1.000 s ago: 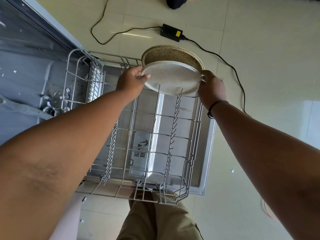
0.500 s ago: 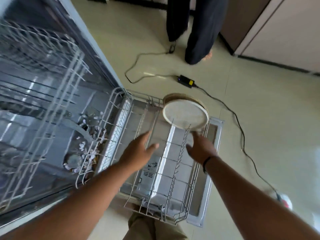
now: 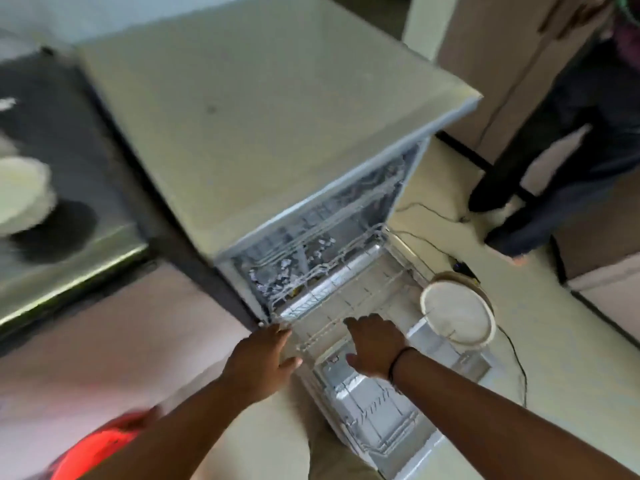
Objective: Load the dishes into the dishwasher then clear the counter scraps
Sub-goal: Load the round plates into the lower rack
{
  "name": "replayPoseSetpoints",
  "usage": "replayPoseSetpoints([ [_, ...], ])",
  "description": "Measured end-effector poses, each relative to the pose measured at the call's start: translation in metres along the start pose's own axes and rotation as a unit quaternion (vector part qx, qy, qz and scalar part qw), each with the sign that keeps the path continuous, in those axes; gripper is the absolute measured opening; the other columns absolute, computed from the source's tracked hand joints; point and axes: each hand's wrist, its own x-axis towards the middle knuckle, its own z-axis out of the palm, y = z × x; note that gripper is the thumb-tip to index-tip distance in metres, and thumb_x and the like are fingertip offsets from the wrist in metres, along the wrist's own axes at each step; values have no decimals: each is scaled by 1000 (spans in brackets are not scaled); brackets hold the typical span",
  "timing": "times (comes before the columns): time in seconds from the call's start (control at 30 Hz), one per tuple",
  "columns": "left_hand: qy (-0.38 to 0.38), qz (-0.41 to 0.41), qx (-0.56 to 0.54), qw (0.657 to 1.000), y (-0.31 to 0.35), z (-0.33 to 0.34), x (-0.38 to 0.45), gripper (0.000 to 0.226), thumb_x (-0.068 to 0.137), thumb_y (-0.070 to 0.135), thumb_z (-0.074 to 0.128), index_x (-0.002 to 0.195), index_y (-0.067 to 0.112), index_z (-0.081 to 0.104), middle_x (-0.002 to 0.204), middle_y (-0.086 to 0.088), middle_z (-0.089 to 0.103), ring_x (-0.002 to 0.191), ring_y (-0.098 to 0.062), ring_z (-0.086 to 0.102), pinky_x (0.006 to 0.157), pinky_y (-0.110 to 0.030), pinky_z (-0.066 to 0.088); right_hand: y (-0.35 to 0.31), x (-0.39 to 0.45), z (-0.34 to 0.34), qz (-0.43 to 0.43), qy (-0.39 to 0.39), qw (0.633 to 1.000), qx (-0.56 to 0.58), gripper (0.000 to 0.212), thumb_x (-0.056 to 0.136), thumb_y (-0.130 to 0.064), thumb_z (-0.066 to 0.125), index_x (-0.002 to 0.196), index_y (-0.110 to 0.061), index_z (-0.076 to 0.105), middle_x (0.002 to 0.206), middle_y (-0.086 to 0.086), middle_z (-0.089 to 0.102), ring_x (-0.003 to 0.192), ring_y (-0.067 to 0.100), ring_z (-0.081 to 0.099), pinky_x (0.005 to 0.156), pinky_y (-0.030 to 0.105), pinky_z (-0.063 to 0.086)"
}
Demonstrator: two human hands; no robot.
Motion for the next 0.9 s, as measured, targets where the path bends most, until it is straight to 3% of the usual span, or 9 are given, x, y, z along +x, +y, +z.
replayPoseSetpoints([
  [0.13, 83, -35, -61, 994, -66, -37, -102, 55, 93, 51, 47, 143, 29, 41, 150, 5, 40, 137, -12, 36, 110, -24, 26, -121, -14, -51, -111, 42, 987, -108, 64, 87, -44, 55, 141, -16, 35, 136, 13, 48, 129, 33, 36, 102, 43, 38],
  [0.27, 216, -100, -75, 968, -122, -85, -221, 50, 91, 50, 52, 136, 27, 51, 146, 2, 46, 134, -18, 42, 110, -30, 31, -267, -37, -80, -243, 81, 949, -181, 60, 85, -46, 55, 136, -17, 41, 131, 10, 51, 124, 32, 40, 98, 44, 41],
  [0.43, 392, -158, -71, 903, -168, -145, -357, 50, 85, 44, 58, 128, 19, 60, 136, -3, 56, 127, -22, 51, 104, -42, 42, -435, -80, -112, -409, 136, 868, -247, 56, 85, -49, 55, 132, -22, 45, 128, 5, 52, 119, 27, 44, 97, 42, 42],
  [0.53, 489, -194, -56, 849, -190, -174, -418, 49, 84, 40, 59, 124, 12, 63, 128, -7, 62, 119, -23, 57, 104, -32, 40, -512, -108, -133, -478, 182, 813, -278, 51, 83, -46, 56, 127, -22, 47, 124, 4, 55, 116, 27, 48, 94, 42, 45],
  [0.6, 512, -235, -47, 825, -207, -187, -456, 52, 85, 44, 54, 127, 13, 60, 130, -4, 61, 121, -20, 55, 104, -25, 33, -556, -121, -146, -512, 208, 781, -291, 55, 82, -45, 56, 131, -24, 43, 123, 3, 55, 115, 26, 49, 92, 41, 46],
  [0.9, 541, -385, -41, 746, -308, -233, -527, 53, 90, 38, 60, 138, 20, 47, 142, -1, 49, 131, -21, 43, 109, -35, 30, -685, -115, -193, -566, 283, 720, -286, 66, 84, -49, 55, 141, -24, 33, 132, 2, 51, 123, 25, 45, 98, 42, 42],
])
